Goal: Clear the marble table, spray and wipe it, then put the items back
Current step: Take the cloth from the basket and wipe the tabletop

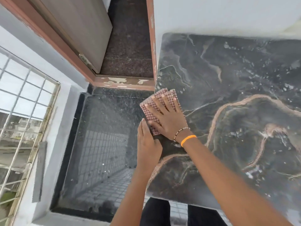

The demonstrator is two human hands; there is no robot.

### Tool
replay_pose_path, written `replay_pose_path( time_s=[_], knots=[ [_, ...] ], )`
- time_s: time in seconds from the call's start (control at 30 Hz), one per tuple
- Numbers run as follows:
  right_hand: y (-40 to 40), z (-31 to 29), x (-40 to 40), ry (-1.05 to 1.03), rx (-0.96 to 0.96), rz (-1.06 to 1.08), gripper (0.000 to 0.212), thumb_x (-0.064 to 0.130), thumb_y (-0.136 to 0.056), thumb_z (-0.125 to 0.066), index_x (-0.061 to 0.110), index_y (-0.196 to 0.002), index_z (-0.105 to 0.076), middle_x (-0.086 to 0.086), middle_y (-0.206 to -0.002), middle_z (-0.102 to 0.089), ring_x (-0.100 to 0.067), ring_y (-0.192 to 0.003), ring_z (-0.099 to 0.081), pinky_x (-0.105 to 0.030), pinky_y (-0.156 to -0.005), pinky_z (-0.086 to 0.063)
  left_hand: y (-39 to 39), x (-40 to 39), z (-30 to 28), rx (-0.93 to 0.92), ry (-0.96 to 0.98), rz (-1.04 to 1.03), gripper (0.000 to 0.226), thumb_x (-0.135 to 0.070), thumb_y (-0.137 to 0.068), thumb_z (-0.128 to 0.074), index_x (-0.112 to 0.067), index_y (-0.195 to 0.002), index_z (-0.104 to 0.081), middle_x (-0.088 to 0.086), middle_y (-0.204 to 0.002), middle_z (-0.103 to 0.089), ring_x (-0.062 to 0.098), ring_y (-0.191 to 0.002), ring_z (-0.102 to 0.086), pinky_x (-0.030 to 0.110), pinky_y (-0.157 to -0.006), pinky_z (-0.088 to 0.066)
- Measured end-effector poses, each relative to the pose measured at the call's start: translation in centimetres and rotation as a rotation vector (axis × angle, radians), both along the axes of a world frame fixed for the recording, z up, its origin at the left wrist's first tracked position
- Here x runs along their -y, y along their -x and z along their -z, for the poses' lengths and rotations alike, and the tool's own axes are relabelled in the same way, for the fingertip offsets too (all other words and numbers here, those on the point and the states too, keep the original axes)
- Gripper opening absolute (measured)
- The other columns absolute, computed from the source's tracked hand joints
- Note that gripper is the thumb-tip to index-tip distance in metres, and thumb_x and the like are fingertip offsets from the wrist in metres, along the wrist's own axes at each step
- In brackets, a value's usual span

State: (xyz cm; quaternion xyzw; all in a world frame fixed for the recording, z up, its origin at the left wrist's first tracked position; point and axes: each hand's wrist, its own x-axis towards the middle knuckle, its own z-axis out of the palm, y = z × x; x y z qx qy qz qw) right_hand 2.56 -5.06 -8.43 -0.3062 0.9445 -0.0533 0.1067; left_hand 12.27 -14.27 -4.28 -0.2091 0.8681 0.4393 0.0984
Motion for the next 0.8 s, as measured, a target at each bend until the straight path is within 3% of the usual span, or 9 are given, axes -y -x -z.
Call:
replay_pose_path(
  time_s=[0.1, 0.23, 0.37, 0.5, 0.63, 0.8],
  knots=[
    [3.3, 0.3, -1.0, 0.027, -0.021, 0.115, 0.058, 0.057, -0.093, -0.025, 0.037, -0.147, -0.016, 0.002, -0.159, -0.014, -0.029, -0.147, -0.008, -0.055, -0.116, -0.002, 1.0, 0.6, 0.7, -0.020, 0.054, 0.097, 0.076, -0.009, -0.090, -0.049, -0.012, -0.149, -0.002, 0.005, -0.158, -0.005, 0.018, -0.145, -0.002, 0.031, -0.117, -0.008],
    [6.8, 0.6, -5.6, 0.045, -0.046, 0.384, 0.059, 0.055, -0.093, -0.026, 0.037, -0.147, -0.014, 0.003, -0.159, -0.013, -0.028, -0.147, -0.006, -0.054, -0.117, -0.002, 2.6, 0.5, 1.5, -0.017, 0.174, 0.290, 0.094, -0.038, -0.088, -0.059, -0.010, -0.148, 0.007, 0.004, -0.159, 0.007, 0.018, -0.145, 0.010, 0.026, -0.113, 0.009],
    [5.9, 0.3, -10.4, 0.019, -0.051, 0.669, 0.061, 0.055, -0.091, -0.023, 0.034, -0.148, -0.015, 0.003, -0.160, -0.011, -0.029, -0.147, -0.006, -0.056, -0.117, -0.004, 3.1, 0.3, 1.7, 0.012, 0.202, 0.316, 0.102, -0.039, -0.084, -0.064, -0.007, -0.147, 0.010, 0.006, -0.158, 0.011, 0.020, -0.146, 0.008, 0.027, -0.113, 0.008],
    [0.8, 0.2, -8.9, 0.009, -0.030, 0.903, 0.068, 0.054, -0.086, -0.016, 0.029, -0.149, -0.015, -0.005, -0.160, -0.008, -0.035, -0.146, -0.003, -0.058, -0.116, -0.003, 3.0, 0.3, 1.8, 0.003, 0.195, 0.299, 0.102, -0.038, -0.083, -0.064, -0.009, -0.147, 0.009, 0.004, -0.158, 0.012, 0.020, -0.146, 0.004, 0.029, -0.116, 0.002],
    [-0.8, 0.0, -4.2, -0.001, -0.014, 0.618, 0.064, 0.053, -0.089, -0.017, 0.029, -0.148, -0.017, -0.009, -0.158, -0.016, -0.038, -0.145, -0.010, -0.058, -0.114, -0.002, 3.1, 0.4, 1.9, 0.021, 0.210, 0.312, 0.101, -0.038, -0.084, -0.064, -0.011, -0.148, 0.009, 0.002, -0.158, 0.012, 0.019, -0.146, 0.007, 0.032, -0.117, 0.001],
    [6.1, 0.3, 0.2, 0.050, -0.029, 0.177, 0.060, 0.056, -0.091, -0.026, 0.035, -0.147, -0.019, -0.001, -0.159, -0.016, -0.032, -0.146, -0.010, -0.055, -0.116, -0.003, 4.0, -0.4, 1.6, 0.059, 0.264, 0.283, 0.106, -0.043, -0.082, -0.064, -0.012, -0.146, 0.014, -0.002, -0.154, 0.022, 0.016, -0.140, 0.025, 0.034, -0.118, 0.004]
  ],
)
